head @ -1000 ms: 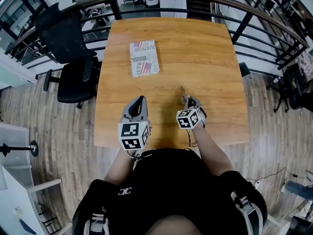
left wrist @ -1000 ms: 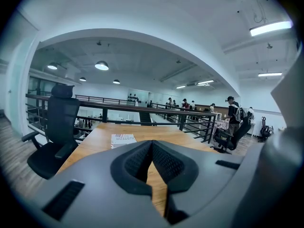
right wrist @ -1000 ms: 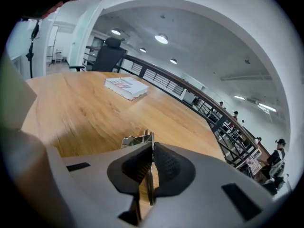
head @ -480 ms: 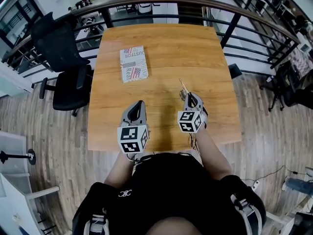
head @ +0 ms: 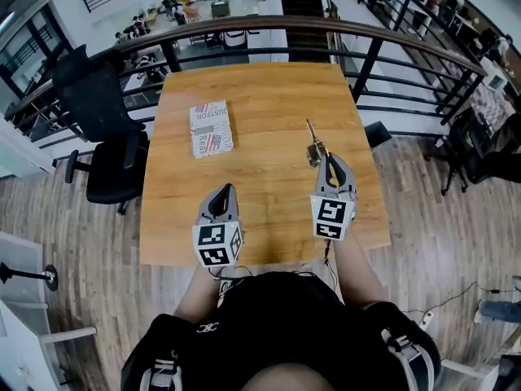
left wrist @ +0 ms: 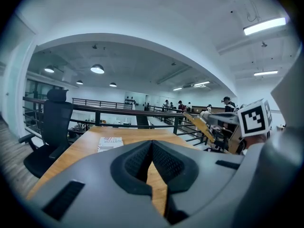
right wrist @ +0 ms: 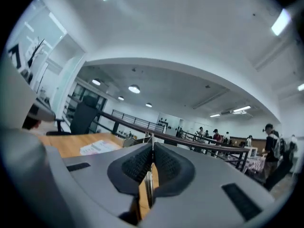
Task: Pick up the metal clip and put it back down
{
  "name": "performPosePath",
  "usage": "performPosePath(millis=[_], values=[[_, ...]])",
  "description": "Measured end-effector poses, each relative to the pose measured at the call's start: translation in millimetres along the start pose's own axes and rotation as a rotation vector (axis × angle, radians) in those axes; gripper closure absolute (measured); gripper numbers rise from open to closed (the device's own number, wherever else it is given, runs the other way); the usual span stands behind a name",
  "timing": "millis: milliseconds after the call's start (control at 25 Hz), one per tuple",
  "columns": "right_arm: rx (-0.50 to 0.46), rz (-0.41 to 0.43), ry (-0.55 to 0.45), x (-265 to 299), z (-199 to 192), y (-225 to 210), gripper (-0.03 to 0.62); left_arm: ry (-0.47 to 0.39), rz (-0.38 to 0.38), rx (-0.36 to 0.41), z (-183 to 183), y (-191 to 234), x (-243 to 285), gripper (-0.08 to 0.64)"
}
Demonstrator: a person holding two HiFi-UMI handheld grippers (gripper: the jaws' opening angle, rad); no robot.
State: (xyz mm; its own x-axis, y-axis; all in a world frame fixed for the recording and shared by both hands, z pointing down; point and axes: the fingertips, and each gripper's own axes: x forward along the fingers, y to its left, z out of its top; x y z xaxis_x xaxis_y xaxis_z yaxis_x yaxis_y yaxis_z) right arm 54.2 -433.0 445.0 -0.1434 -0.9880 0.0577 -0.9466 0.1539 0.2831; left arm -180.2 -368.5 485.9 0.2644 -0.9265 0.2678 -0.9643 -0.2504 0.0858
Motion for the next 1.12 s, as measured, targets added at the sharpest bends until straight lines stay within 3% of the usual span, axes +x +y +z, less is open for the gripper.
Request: performPosePath(millis=[160,400,760,1120], values=[[0.127,-0.058,-0.095,-25,23,-41,0.566,-0.008,0.013,0.011,6,-10,-6,0.548],[0.157,-0.098,-0.149,-43,31,-77,0.566,-0.008,0.016,0.032,10,-28,-11,0.548],[0.112,-0.078,-0.150,-54,31,-77,0.566,-0.004,0.025,0.036,9,-38,-22,0.548],[-0.017,0.044,-0.091,-33,19,-27,0.568,0.003,0.075,0.022,0,-23,-42,0.548]])
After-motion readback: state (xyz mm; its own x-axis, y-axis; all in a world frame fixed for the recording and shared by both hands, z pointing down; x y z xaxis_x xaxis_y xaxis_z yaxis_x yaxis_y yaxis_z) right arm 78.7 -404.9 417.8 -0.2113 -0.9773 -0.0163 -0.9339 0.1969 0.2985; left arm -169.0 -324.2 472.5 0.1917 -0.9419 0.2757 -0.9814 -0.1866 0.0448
